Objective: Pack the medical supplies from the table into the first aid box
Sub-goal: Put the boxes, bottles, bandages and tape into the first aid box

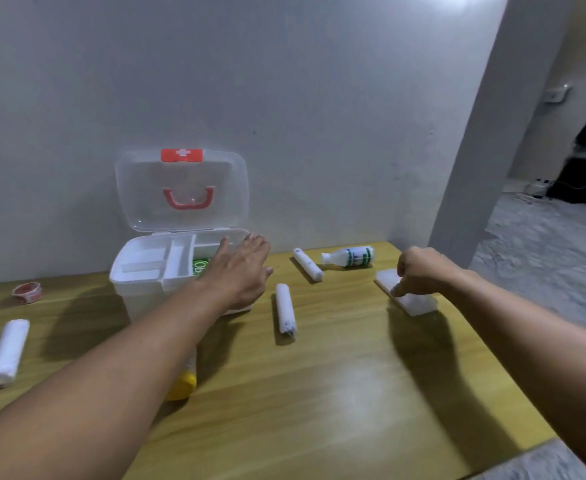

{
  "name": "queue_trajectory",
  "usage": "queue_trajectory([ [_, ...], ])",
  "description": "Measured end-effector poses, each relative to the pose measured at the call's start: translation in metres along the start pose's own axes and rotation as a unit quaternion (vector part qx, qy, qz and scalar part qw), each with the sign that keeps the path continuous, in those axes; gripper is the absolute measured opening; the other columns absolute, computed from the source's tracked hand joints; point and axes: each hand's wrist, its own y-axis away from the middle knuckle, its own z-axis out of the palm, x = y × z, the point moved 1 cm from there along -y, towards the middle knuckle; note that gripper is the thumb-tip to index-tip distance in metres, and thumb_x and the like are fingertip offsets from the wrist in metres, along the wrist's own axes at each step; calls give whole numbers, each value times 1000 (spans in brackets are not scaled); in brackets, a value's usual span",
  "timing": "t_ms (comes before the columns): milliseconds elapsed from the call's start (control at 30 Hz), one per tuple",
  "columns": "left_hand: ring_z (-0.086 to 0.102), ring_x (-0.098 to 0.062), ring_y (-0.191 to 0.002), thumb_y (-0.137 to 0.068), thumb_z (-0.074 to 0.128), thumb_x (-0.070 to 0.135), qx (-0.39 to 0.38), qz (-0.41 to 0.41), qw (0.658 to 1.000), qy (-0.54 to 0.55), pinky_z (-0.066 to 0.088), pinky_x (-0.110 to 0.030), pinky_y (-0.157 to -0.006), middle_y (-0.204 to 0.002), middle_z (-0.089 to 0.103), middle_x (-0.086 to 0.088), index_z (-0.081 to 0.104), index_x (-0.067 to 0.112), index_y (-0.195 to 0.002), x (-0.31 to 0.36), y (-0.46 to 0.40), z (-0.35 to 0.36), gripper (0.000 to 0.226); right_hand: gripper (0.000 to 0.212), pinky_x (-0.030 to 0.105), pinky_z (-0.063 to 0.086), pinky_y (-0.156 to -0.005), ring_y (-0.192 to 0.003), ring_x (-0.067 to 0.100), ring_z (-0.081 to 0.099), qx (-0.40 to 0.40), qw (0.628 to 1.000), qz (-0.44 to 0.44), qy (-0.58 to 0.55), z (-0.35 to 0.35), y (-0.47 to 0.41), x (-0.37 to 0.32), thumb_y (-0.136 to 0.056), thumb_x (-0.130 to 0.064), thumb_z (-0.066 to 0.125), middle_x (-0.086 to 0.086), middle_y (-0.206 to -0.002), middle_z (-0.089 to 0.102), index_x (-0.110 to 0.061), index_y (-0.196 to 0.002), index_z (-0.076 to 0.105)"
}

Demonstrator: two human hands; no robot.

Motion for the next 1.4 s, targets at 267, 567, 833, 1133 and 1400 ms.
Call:
queue_trajectory([
  [267, 1, -15, -152, -102, 30, 35, 4, -6, 1000, -21, -1, -47, -122, -165, 5, -1, 9, 15, -154, 1, 1, 4, 60, 48, 44, 62, -61, -82, 30, 63, -21, 998, 33, -46, 9, 16, 1, -63, -23, 86, 13, -100, 61, -8, -104, 64],
  [567, 33, -25, -142, -99, 32, 26, 100, -66, 983, 137, 20, -46, -113, -150, 41, -14, 50, 8, -129, -45, 7, -36, 39, 56, 39, 61, -61, -82, 31, 70, -3, 985, -115, -129, -51, 25, -87, -68, -7, 83, 15, -114, 66, -11, -120, 62],
  [833, 39, -33, -135, -99, 29, 33, 38, -171, 978, 112, 28, -49, -111, -143, 46, -19, 52, 5, -119, -118, 25, -31, 41, 51, 36, 51, -95, -110, 27, 62, 8, 954, -295, -45, -66, 25, -200, -74, -15, 79, 7, -125, 64, -15, -123, 63],
  [1133, 4, -19, -152, -102, 19, 37, -26, -172, 982, 69, 0, -40, -122, -164, 6, -7, 13, 11, -154, -127, 30, -7, 59, 39, 31, 52, -76, -93, 28, 64, -2, 943, -330, 46, -22, 11, -271, -79, -9, 71, 15, -110, 68, -3, -116, 64],
  [1400, 1, -19, -152, -101, 24, 33, -27, -174, 983, 51, -2, -39, -122, -164, 1, -6, 6, 11, -155, -126, 32, -6, 60, 58, 36, 54, -82, -96, 28, 61, 11, 947, -317, -51, 12, -1, -285, -65, -30, 87, 11, -109, 67, -5, -112, 64],
])
